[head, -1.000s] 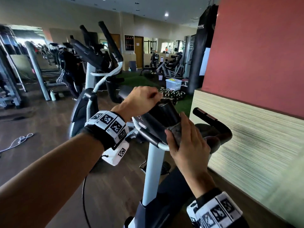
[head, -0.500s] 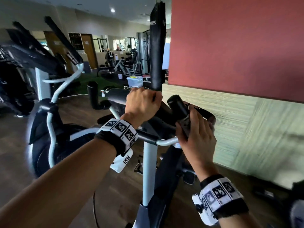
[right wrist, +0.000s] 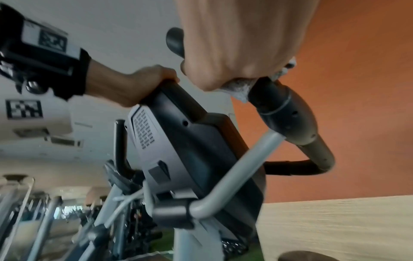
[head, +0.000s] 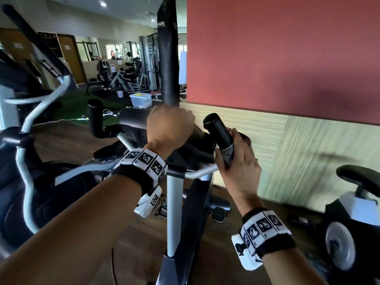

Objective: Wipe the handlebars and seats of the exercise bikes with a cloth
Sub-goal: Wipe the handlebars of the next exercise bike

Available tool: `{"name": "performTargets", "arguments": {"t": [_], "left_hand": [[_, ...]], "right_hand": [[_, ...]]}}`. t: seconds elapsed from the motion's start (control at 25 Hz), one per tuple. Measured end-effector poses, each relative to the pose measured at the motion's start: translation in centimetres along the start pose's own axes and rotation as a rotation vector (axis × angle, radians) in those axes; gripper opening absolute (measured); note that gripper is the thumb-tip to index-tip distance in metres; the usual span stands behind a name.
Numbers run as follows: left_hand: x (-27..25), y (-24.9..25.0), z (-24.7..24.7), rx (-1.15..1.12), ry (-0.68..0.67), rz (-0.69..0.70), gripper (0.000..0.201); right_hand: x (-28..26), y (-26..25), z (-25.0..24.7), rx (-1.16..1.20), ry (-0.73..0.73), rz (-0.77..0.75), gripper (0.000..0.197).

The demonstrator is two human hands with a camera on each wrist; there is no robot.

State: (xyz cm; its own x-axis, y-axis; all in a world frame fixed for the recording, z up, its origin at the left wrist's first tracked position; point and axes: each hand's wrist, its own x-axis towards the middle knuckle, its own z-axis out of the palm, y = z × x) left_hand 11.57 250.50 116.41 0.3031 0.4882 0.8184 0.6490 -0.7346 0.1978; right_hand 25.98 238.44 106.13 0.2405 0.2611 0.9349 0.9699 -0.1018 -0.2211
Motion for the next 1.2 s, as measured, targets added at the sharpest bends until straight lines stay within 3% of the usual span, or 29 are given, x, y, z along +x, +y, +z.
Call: {"name": "performTargets", "arguments": {"t": [0.24,0.36,0.48,0.64,0.76,0.84,0.92,0.96,1.04,1.12,1.2], "left_hand": [[-0.2,-0.1,0.3,0.022,-0.012,0.009,0.038],[-0.2,-0.2,0.4,0.014,-0.021,0.010,0.040],[0.0,-0.4,0.6,0.030,-0.068,0.005,0.046],[0.6,-0.8,0.3,0.063,-0.216,0.017,0.049],[1.2,-0.7,-0.8,-0.068,-0.354,-0.032,0.038],[1.0,1.0,-1.5,-0.312,-0.237,0.014,0.025],[0.3,4.1,-2.2,-0.391,-0.053,0.207,0.020],[-0.1,5.8,-2.2,-0.359,-0.047,0.303,0.022],[-0.7,9.2,-2.2,-0.164,-0.223,0.392,0.032],[-0.6,11.4,-2.1,0.271,-0.418,0.398,0.041],[-0.1,12.4,-2.0,0.590,-0.476,0.437,0.048]], "right_hand": [[5.1,-3.8,0.7,0.039,0.003,-0.060,0.059],[2.1,-1.0,0.2,0.014,-0.045,-0.071,0.063],[-1.3,2.1,-0.6,0.049,-0.193,-0.052,0.071],[-4.1,4.5,-2.7,0.244,-0.403,0.082,0.070],[-5.2,6.5,-4.5,0.361,-0.409,0.216,0.068],[-4.8,7.5,-5.6,0.391,-0.394,0.233,0.070],[-3.4,7.9,-5.6,0.420,-0.392,0.144,0.070],[-2.5,7.9,-5.2,0.422,-0.400,0.048,0.068],[-0.9,8.3,-3.7,0.402,-0.450,-0.170,0.067],[-0.2,9.2,-2.0,0.420,-0.493,-0.296,0.065],[-0.6,10.9,-0.5,0.476,-0.481,-0.337,0.065]]}}
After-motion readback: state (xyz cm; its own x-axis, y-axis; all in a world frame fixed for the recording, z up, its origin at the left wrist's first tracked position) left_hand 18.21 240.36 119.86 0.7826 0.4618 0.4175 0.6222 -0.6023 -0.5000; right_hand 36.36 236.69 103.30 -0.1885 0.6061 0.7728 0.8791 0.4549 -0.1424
